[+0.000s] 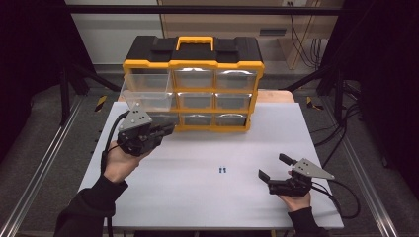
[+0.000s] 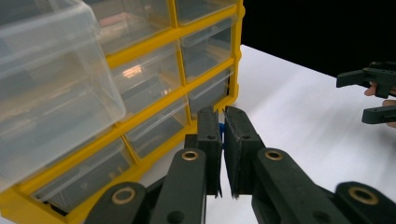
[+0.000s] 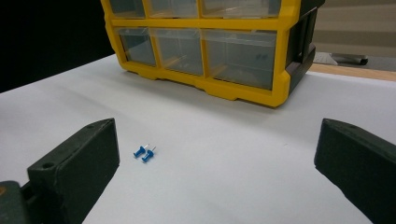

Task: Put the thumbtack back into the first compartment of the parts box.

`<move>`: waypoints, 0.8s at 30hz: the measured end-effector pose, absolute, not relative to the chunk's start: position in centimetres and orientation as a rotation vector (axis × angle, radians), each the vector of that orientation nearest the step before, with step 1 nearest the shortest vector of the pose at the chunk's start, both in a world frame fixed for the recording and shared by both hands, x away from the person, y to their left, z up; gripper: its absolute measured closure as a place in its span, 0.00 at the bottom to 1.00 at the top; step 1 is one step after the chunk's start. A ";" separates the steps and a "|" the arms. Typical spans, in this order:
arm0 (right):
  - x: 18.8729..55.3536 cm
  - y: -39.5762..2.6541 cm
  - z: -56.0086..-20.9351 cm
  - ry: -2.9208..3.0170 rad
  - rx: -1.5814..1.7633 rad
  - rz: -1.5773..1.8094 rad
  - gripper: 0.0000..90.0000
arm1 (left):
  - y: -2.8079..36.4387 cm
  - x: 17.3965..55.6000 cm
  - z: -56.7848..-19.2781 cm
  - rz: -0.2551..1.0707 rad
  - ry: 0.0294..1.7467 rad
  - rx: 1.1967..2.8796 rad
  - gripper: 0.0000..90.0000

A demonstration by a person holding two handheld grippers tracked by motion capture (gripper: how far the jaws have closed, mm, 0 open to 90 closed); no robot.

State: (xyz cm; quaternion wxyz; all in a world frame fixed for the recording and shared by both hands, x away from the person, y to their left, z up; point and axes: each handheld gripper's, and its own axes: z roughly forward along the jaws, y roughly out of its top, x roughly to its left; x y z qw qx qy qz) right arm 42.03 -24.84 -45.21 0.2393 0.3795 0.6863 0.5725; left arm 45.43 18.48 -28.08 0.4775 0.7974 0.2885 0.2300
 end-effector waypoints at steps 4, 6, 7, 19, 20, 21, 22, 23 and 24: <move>42.0 -24.9 -45.2 1.881 1.042 1.563 0.01 | 18.7 45.5 -27.0 0.588 0.703 1.935 0.94; 42.2 -25.1 -45.3 1.888 0.987 1.556 0.01 | 18.8 45.6 -26.5 0.598 0.700 1.928 0.94; 42.2 -25.1 -45.3 1.889 0.985 1.557 0.01 | 18.9 45.6 -26.2 0.598 0.700 1.921 0.94; 42.2 -25.2 -45.4 1.891 0.971 1.548 0.01 | 19.4 46.6 -22.8 0.657 0.701 1.887 0.94; 42.2 -25.1 -45.4 1.890 0.971 1.549 0.01 | 19.4 46.7 -22.6 0.654 0.706 1.885 0.94; 42.2 -25.2 -45.4 1.891 0.969 1.548 0.01 | 19.5 46.8 -22.4 0.660 0.705 1.882 0.94; 42.2 -25.2 -45.4 1.891 0.971 1.549 0.01 | 19.6 46.9 -22.3 0.664 0.702 1.878 0.94; 42.3 -25.1 -45.4 1.889 0.971 1.549 0.01 | 19.7 47.1 -22.1 0.670 0.700 1.874 0.94; 42.3 -25.1 -45.4 1.889 0.971 1.549 0.01 | 19.8 47.3 -22.0 0.668 0.703 1.870 0.94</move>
